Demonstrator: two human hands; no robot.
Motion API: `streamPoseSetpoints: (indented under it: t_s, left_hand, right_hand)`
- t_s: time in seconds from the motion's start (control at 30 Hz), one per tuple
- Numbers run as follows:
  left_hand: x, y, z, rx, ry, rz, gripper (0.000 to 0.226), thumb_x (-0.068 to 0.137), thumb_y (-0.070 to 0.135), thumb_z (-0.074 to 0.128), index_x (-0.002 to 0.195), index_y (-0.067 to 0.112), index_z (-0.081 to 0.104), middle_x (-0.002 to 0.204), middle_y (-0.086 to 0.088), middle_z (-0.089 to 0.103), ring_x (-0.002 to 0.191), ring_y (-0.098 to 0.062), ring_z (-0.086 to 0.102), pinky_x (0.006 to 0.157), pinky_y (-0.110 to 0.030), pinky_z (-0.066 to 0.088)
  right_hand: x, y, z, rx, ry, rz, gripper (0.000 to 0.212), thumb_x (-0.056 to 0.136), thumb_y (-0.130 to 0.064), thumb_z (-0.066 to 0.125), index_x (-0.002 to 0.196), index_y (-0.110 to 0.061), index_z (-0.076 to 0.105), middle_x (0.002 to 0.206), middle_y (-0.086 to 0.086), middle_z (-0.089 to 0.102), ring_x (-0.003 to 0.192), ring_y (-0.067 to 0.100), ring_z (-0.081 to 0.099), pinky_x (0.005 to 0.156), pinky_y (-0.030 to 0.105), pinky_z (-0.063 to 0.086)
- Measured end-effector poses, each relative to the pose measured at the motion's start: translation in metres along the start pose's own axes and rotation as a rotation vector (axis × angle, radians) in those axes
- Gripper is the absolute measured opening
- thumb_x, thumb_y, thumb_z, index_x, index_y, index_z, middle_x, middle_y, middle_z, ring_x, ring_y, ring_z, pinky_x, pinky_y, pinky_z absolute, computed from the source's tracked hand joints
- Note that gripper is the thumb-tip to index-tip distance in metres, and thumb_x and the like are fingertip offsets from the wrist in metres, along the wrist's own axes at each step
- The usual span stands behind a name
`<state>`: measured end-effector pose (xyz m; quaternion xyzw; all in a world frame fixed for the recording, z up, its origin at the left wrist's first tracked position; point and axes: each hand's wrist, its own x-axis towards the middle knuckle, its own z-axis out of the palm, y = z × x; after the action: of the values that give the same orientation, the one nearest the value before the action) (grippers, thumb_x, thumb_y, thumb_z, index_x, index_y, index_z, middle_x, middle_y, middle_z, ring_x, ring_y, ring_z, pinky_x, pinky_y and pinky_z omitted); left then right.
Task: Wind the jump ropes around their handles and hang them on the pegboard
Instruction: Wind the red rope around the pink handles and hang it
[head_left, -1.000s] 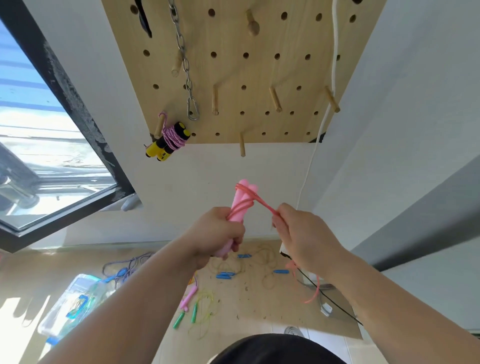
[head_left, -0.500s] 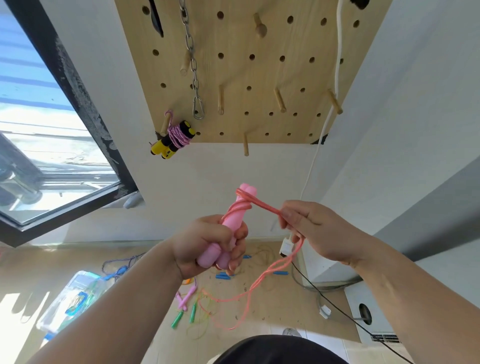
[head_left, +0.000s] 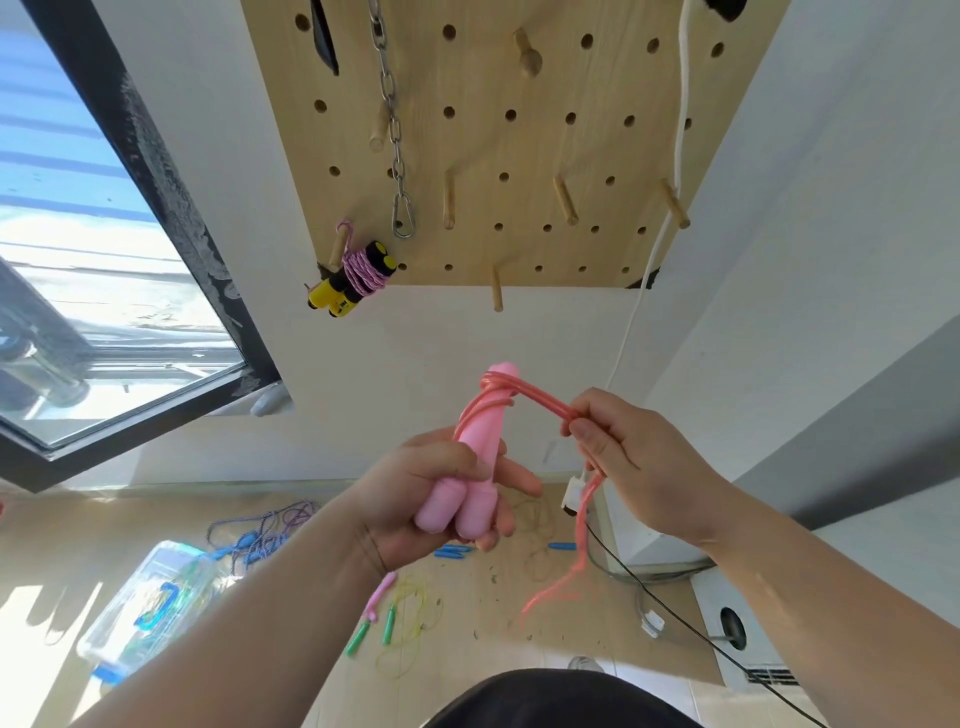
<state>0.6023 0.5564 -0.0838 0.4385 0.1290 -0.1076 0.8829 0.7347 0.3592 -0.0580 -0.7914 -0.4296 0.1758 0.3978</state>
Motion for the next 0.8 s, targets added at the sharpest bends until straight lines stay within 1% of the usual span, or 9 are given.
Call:
streamPoseSetpoints:
  t_s: [0.13, 0.2, 0.33, 0.37, 0.43, 0.5, 0.6, 0.67, 0.8]
  left_hand:
    - [0.001, -0.003, 0.001, -0.051, -0.059, 0.024, 0.067, 0.062, 0.023, 0.091, 0.111, 0.0, 0.052, 0.099, -0.028, 0.064, 0.067, -0.037, 0.063, 0.058, -0.039, 0.049]
    - [0.0, -0.003, -0.001, -0.081, -0.099, 0.024, 0.07, 0.065, 0.029, 0.093, 0.113, -0.002, 0.052, 0.093, -0.025, 0.063, 0.069, -0.036, 0.064, 0.056, -0.039, 0.05]
    - [-0.001, 0.002, -0.006, -0.061, -0.198, -0.036, 0.059, 0.07, 0.027, 0.09, 0.111, -0.003, 0.061, 0.09, -0.021, 0.062, 0.072, -0.037, 0.066, 0.055, -0.039, 0.053]
    - [0.0, 0.004, -0.007, -0.038, -0.227, -0.057, 0.055, 0.072, 0.027, 0.089, 0.112, -0.002, 0.064, 0.089, -0.021, 0.061, 0.073, -0.037, 0.067, 0.055, -0.039, 0.055]
    - [0.001, 0.009, -0.009, 0.047, -0.28, -0.093, 0.053, 0.077, 0.026, 0.086, 0.116, -0.003, 0.064, 0.088, -0.022, 0.061, 0.073, -0.036, 0.066, 0.055, -0.039, 0.056]
    - [0.002, 0.015, -0.011, 0.179, -0.294, -0.132, 0.053, 0.079, 0.024, 0.083, 0.116, -0.007, 0.062, 0.085, -0.02, 0.063, 0.07, -0.033, 0.065, 0.058, -0.038, 0.056]
    - [0.0, 0.029, -0.013, 0.496, -0.274, -0.193, 0.024, 0.083, 0.015, 0.075, 0.101, 0.001, 0.071, 0.077, -0.017, 0.065, 0.064, -0.029, 0.064, 0.069, -0.041, 0.052]
    - [-0.001, 0.037, -0.011, 0.802, -0.227, -0.211, 0.014, 0.083, 0.014, 0.077, 0.091, 0.004, 0.074, 0.071, -0.017, 0.066, 0.061, -0.024, 0.065, 0.069, -0.04, 0.052]
    - [0.005, 0.043, -0.002, 1.34, -0.154, -0.204, 0.018, 0.083, 0.026, 0.081, 0.097, 0.017, 0.079, 0.065, -0.007, 0.068, 0.054, -0.012, 0.058, 0.058, -0.027, 0.048]
  right_hand:
    - [0.0, 0.001, 0.002, 0.027, -0.001, -0.002, 0.022, 0.106, -0.023, 0.045, 0.095, -0.038, 0.058, 0.069, 0.005, 0.053, 0.065, 0.019, 0.053, 0.065, 0.037, 0.05]
    - [0.001, 0.002, 0.004, 0.071, -0.038, -0.001, 0.023, 0.107, -0.023, 0.044, 0.102, -0.037, 0.062, 0.07, 0.003, 0.053, 0.065, 0.015, 0.053, 0.071, 0.042, 0.053]
    - [0.002, 0.005, 0.006, 0.049, -0.131, 0.01, 0.025, 0.106, -0.039, 0.042, 0.114, -0.032, 0.064, 0.075, 0.005, 0.056, 0.068, 0.033, 0.057, 0.066, 0.048, 0.052]
    - [0.003, 0.005, 0.007, 0.005, -0.154, -0.005, 0.026, 0.105, -0.041, 0.042, 0.11, -0.031, 0.065, 0.075, 0.004, 0.056, 0.067, 0.029, 0.057, 0.065, 0.044, 0.052]
    - [0.007, 0.006, 0.008, -0.15, -0.195, -0.096, 0.022, 0.104, -0.042, 0.041, 0.096, -0.042, 0.061, 0.072, -0.008, 0.054, 0.067, 0.012, 0.054, 0.064, 0.023, 0.044]
    - [0.013, 0.009, 0.008, -0.305, -0.252, -0.162, 0.022, 0.106, -0.038, 0.041, 0.096, -0.035, 0.061, 0.076, -0.012, 0.053, 0.07, 0.009, 0.049, 0.065, 0.022, 0.037]
    - [0.029, 0.013, 0.001, -0.512, -0.413, -0.135, 0.017, 0.102, -0.023, 0.049, 0.099, -0.018, 0.065, 0.082, -0.008, 0.056, 0.075, 0.016, 0.051, 0.07, 0.032, 0.042]
    - [0.043, 0.009, -0.003, -0.67, -0.557, -0.151, 0.014, 0.099, -0.019, 0.049, 0.093, -0.018, 0.061, 0.086, -0.007, 0.057, 0.082, 0.017, 0.051, 0.074, 0.034, 0.042]
    - [0.072, -0.013, -0.003, -0.864, -0.736, -0.173, 0.02, 0.106, -0.031, 0.042, 0.086, -0.027, 0.046, 0.083, -0.009, 0.051, 0.085, 0.018, 0.051, 0.076, 0.036, 0.042]
